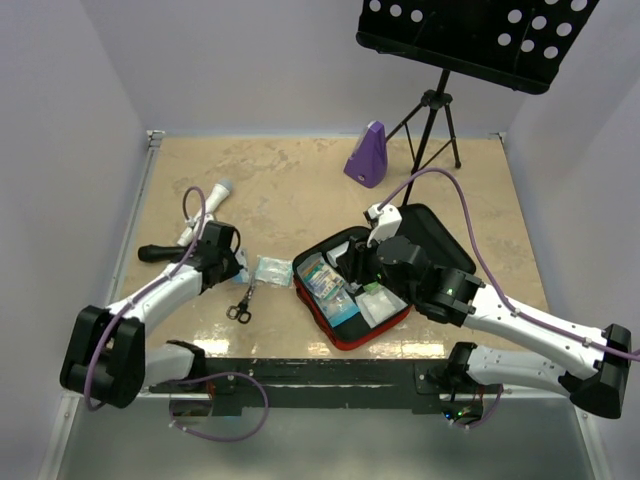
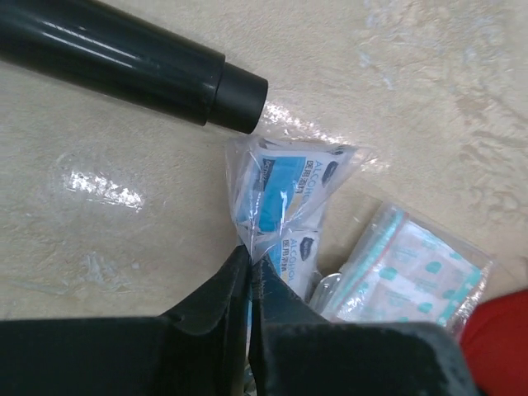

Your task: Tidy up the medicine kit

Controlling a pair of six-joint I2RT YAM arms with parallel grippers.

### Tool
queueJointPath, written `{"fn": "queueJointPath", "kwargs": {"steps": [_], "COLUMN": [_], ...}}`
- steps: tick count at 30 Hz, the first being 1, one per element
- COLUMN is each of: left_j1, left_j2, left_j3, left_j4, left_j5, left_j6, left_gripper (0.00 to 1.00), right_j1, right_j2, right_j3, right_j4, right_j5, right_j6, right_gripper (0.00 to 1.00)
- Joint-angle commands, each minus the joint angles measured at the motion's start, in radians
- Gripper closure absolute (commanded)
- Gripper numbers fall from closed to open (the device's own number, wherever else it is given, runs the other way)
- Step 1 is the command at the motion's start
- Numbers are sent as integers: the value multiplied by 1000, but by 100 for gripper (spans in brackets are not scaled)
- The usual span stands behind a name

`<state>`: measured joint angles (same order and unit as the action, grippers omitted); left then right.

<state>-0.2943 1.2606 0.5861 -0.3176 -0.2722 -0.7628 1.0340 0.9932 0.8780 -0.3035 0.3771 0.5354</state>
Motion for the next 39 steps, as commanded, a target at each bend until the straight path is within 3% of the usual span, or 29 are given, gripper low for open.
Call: {"fn": "queueJointPath", "kwargs": {"steps": [1,8,14,21,25,34,37,39], "left_j1": [6,-2,-5,-11,-22,-51,-55,-55], "left_j2": [-119,-412,-598,-636,-655,-670,-678,-682], "left_j3": [44,64,98,112,66,35,27,21], "left_j4": [-60,-155,-123,-5,93,181,190,180], "left_j5": [2,111,322,546,648,734,743,734], "left_j6": [23,10,25,-9,-46,-55,-52,-47], "left_gripper": [99,100,100,100,100,100,100,100], "right_j1": [1,1,3,-5,-12,-15,-15,-15], "right_j2": [-8,21,54,171,238,380,409,412], "right_j3": [13,16,29,93,119,202,217,214], "right_j4": [-3,38,213,435,524,557,547,547], "right_j5": [25,-4,-197,-372,-425,-397,-389,-385], "right_j6": [9,11,18,69,81,81,86,89], "right_gripper": [57,56,50,25,20,24,37,51]}}
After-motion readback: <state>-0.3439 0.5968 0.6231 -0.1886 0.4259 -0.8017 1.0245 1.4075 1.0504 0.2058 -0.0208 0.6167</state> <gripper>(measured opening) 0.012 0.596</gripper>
